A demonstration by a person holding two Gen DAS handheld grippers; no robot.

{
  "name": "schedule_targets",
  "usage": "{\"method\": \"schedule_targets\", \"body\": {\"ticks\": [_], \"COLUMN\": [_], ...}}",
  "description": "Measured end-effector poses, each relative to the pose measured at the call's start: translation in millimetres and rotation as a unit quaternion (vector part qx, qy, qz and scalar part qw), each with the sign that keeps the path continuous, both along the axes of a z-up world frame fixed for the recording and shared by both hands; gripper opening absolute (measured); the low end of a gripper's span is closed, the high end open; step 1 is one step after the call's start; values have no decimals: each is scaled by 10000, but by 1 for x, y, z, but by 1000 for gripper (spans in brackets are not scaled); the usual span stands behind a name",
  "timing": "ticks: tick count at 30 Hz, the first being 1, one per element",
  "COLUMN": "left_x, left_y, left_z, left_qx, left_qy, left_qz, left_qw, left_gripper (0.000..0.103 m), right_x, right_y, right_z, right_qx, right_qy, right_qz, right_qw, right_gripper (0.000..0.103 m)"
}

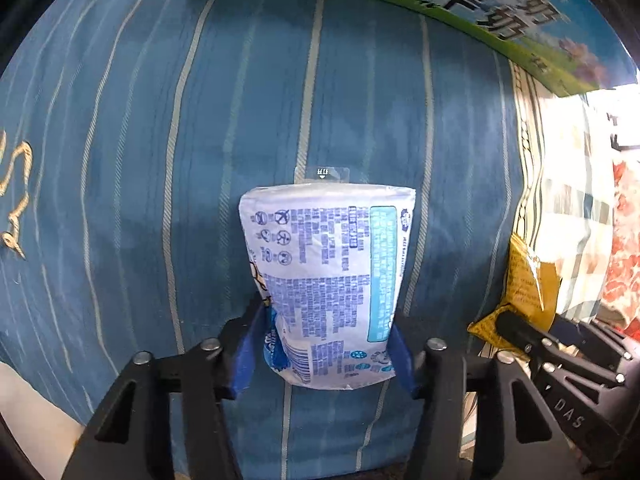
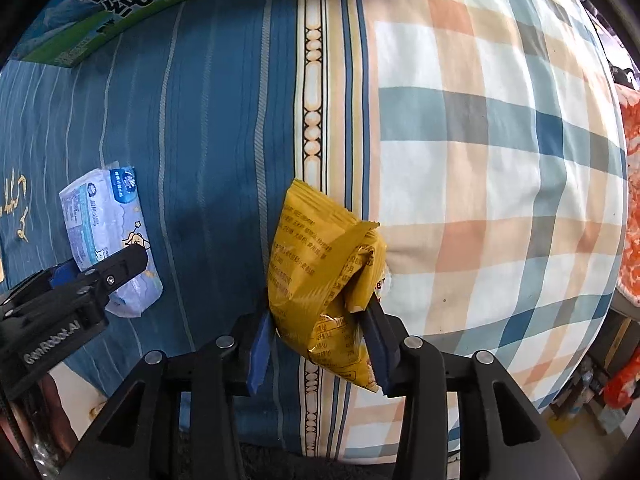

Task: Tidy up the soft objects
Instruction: 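Carry both held packs up and over the cardboard box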

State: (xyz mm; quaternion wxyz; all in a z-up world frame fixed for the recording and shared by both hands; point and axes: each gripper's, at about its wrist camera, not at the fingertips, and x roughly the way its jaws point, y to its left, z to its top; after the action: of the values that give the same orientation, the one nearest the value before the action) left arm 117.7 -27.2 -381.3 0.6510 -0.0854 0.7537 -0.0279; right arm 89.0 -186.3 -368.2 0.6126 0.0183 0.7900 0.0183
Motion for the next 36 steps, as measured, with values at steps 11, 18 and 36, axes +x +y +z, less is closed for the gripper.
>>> {"method": "schedule_targets", "body": {"ticks": [11, 18, 36], "left_x": [-37, -54, 14], "left_y": [-38, -31, -24], "left_z": [62, 115, 235], "left_qx": [390, 467, -108], "left_qy": [-793, -1339, -2167], "left_qz": [-496, -580, -411], "left_qw": [9948, 9882, 9753], "left_gripper": [49, 49, 49], "right_x": [-11, -17, 38], "right_y": [-25, -29, -29], "right_z": [48, 97, 216], "right_qx": [362, 624, 1291], "right_qy": [-343, -772, -1716], "right_qz": [141, 320, 379], "right_qw": [9987, 9945, 9759], "right_gripper": [33, 32, 30]}}
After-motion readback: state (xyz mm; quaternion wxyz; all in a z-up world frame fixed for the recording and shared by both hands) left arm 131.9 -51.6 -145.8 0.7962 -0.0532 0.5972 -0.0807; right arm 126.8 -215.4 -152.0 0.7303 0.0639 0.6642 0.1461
